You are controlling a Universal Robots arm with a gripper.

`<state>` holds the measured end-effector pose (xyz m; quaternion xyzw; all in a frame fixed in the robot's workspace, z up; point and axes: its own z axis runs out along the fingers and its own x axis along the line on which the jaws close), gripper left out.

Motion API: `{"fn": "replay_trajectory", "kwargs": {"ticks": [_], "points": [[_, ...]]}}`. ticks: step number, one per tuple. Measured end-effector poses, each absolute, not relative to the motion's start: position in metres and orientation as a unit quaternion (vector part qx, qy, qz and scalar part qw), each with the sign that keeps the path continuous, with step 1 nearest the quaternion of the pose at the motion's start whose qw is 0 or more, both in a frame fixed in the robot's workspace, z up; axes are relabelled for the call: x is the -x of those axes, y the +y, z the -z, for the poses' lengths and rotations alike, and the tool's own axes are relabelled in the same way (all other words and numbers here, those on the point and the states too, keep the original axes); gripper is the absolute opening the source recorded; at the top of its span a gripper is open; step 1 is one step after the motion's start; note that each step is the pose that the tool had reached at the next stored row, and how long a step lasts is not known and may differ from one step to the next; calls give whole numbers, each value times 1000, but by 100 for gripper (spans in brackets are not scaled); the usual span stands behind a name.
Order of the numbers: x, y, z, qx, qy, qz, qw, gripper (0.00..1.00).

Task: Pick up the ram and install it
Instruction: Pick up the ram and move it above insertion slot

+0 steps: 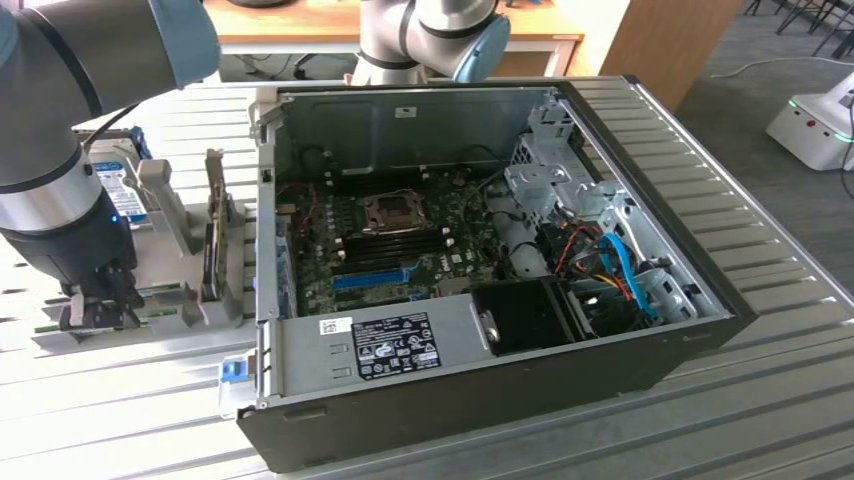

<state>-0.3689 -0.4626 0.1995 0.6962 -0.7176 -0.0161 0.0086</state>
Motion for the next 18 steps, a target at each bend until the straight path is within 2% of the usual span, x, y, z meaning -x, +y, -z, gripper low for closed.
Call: {"fn": "replay_trajectory", "kwargs": {"ticks": [10, 12, 13, 18], "points": [[369, -463, -200, -696, -718, 16, 9, 31], [369, -463, -199, -696, -718, 16, 9, 30], [369, -463, -200, -696, -718, 16, 9, 23], [369, -463, -200, -696, -718, 16, 9, 23]]}}
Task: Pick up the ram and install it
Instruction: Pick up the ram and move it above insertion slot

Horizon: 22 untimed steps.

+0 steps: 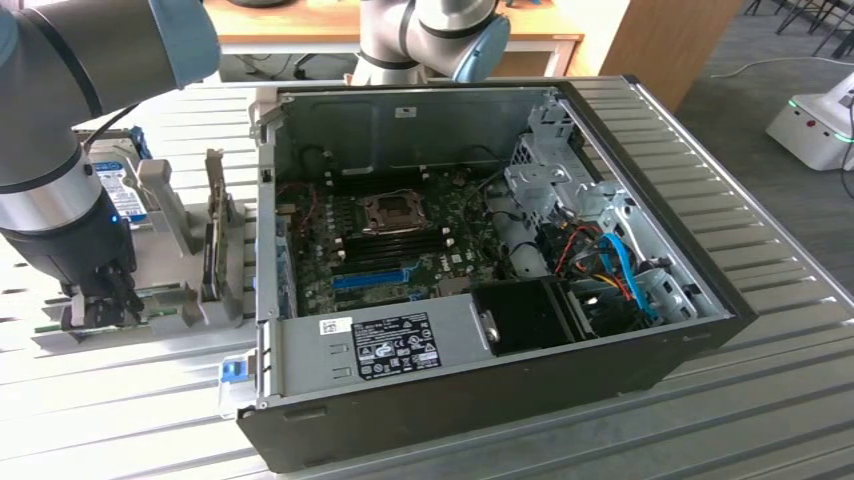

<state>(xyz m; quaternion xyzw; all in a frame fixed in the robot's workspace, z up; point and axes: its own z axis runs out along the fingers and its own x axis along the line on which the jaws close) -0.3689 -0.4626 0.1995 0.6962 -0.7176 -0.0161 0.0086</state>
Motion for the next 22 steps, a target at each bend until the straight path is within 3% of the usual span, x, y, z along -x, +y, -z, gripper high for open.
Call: {"fn": "replay_trajectory", "kwargs": {"ticks": [22], "points": [[369, -464, -200, -703, -711, 16, 9, 23]]}}
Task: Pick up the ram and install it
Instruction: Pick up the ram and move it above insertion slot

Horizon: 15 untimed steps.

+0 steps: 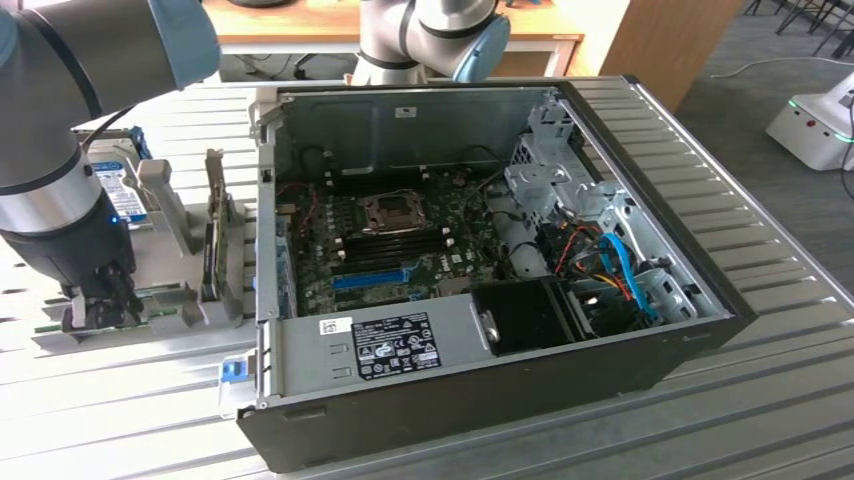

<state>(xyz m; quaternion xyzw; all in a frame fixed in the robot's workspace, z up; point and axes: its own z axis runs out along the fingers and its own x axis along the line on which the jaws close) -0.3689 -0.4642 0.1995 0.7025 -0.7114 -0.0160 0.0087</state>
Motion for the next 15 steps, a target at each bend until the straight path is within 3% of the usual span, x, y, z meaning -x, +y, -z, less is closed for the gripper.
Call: {"fn": "replay_trajectory", "kwargs": {"ticks": [15], "points": [[369, -465, -199, -703, -711, 16, 9, 23]]}}
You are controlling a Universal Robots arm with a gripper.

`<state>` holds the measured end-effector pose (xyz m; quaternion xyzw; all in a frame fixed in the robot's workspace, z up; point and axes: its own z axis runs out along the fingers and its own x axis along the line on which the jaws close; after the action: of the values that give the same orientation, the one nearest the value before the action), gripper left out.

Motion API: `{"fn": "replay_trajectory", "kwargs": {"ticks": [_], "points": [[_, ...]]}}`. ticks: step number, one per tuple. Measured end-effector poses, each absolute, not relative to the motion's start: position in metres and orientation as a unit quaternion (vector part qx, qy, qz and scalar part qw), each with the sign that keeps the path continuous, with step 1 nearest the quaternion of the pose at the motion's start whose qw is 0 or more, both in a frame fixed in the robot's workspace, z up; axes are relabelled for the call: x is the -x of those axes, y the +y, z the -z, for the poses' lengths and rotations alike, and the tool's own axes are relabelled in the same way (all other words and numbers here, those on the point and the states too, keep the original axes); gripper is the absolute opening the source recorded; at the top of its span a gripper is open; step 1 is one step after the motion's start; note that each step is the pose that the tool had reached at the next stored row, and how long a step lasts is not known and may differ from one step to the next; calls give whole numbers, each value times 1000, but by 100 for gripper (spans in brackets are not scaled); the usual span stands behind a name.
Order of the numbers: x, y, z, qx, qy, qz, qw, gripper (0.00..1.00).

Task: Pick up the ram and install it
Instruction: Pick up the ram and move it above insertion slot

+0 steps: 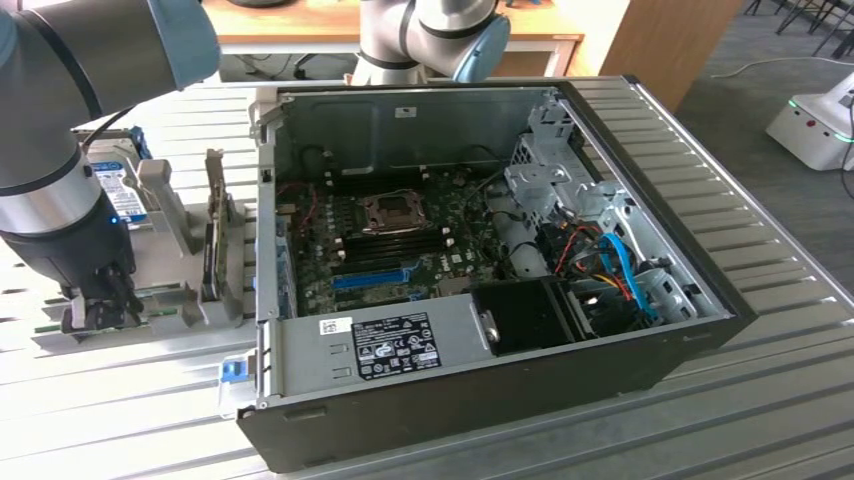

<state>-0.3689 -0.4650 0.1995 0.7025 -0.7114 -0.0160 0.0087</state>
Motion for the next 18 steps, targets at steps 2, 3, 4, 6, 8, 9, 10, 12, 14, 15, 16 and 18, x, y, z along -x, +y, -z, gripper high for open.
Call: {"fn": "replay_trajectory", "kwargs": {"ticks": [2, 3, 4, 6, 8, 9, 10, 12, 14, 15, 16, 18], "points": [[369, -465, -200, -703, -711, 16, 9, 23], [369, -465, -200, -703, -711, 16, 9, 21], [369, -465, -200, -703, -711, 16, 9, 15], [369, -465, -200, -703, -711, 16, 9, 12], [369, -465, -200, -702, -711, 16, 9, 12], [369, -465, -199, -703, -711, 16, 9, 12], [369, -465, -199, -703, -711, 16, 9, 12], [369, -465, -200, -703, -711, 16, 9, 12], [369, -465, -200, -703, -711, 16, 9, 12], [369, -465, -200, -702, -711, 16, 9, 12], [369, -465, -201, -703, -711, 16, 9, 12], [369, -465, -202, -702, -711, 16, 9, 12]]}}
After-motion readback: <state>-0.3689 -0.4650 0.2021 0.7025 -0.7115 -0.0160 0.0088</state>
